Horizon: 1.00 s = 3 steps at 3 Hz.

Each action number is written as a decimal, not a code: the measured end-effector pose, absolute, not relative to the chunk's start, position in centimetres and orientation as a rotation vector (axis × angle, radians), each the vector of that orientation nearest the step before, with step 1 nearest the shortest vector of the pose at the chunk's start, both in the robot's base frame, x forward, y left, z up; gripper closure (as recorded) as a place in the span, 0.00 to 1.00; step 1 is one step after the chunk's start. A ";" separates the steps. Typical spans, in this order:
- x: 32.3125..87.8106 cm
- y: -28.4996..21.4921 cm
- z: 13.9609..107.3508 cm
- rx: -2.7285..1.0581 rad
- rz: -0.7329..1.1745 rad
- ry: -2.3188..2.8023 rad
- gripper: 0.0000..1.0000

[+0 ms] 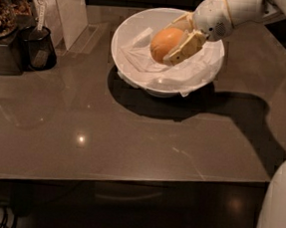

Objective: Pick orange from white bowl

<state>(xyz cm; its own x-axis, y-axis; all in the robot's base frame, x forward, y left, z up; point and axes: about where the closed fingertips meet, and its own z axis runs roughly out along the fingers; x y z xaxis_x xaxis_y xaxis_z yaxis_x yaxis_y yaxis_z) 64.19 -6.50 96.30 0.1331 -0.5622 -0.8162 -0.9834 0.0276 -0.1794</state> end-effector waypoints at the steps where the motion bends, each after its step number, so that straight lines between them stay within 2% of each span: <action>1: 62.3 -8.0 97.8 -1.587 0.731 1.456 1.00; 3: 57.3 -13.4 100.0 -1.391 0.706 1.432 1.00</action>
Offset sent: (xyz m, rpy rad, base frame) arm -0.0758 -0.0845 0.0376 0.2653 -0.0595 -0.0944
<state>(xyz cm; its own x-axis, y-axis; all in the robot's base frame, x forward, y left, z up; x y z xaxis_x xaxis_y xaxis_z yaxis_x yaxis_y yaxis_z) 57.31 -13.42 99.97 0.1358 -0.3904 -0.9106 -0.9601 0.1748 -0.2182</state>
